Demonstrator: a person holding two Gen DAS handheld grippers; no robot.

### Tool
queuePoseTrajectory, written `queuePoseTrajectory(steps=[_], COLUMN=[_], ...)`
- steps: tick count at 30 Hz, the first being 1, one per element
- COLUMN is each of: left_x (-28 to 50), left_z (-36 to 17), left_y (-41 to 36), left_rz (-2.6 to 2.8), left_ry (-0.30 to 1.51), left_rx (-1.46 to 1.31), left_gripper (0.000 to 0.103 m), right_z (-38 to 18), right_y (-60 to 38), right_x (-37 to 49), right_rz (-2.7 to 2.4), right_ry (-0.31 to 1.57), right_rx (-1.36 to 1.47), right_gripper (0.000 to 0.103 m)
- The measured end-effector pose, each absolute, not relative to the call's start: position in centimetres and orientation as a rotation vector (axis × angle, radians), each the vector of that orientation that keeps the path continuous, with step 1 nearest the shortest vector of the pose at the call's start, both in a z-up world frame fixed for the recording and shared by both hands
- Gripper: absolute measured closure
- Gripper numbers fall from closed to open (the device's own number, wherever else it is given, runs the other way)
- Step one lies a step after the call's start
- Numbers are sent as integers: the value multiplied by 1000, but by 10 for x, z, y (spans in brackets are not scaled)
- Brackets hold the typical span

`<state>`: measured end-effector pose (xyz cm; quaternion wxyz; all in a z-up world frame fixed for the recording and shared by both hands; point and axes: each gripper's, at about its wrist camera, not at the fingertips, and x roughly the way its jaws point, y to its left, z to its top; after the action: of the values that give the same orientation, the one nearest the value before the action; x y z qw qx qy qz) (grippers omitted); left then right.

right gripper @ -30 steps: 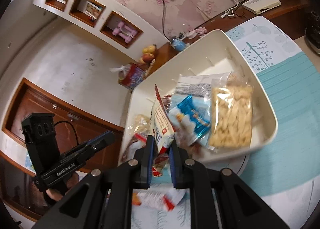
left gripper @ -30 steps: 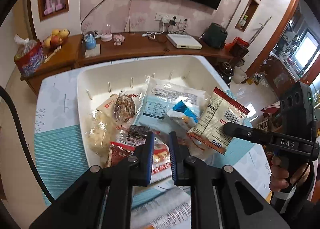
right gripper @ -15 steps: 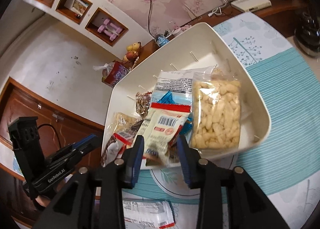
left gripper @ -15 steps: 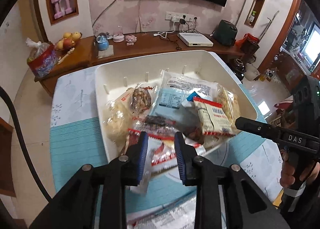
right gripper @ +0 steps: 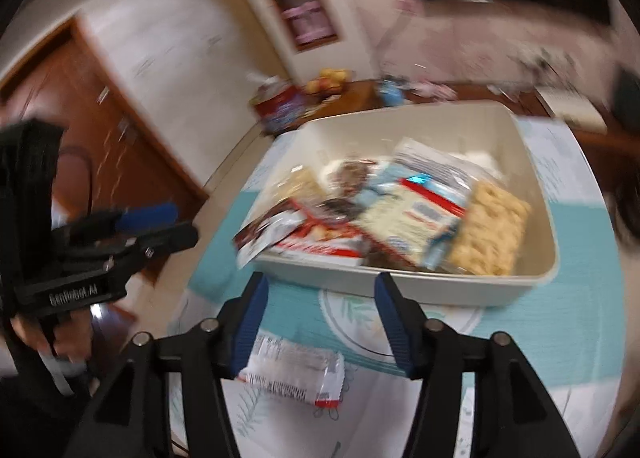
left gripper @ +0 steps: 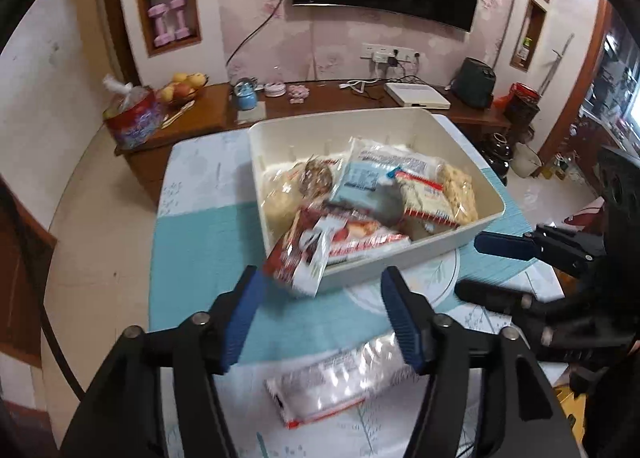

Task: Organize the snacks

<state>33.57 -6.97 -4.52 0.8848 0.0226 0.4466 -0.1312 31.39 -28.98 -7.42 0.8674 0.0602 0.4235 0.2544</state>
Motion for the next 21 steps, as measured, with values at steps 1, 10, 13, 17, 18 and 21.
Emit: queuePoseTrajectory(steps=[1,10,13,17,18,21], left_x=[328,282,267,247,243,234], left_z=[-47,-69,-84,-102,-106,-116], left_y=[-64,-11,2,10,10,12], left_rz=[-248,-159,-139,-124,-129,-142], left_ry=[932,982,1009,1050,1055,1080], left_rx=[46,-77,-124,-154,-156,-172], left_gripper=[39,33,32,32,32,32], right_z=[-73,-97,-112,-143,-151,-168], right_y=[-279,-203,-184,-159,-152,-141], right_x=[308,262,255,254,255,260], right_rz=[578,905,968,974,954,954], right_ry=[871,885,919,971,973,1004], right_rx=[49,-431,-528,-700,-767,-868], right_gripper=[43,30,23,23,23,23])
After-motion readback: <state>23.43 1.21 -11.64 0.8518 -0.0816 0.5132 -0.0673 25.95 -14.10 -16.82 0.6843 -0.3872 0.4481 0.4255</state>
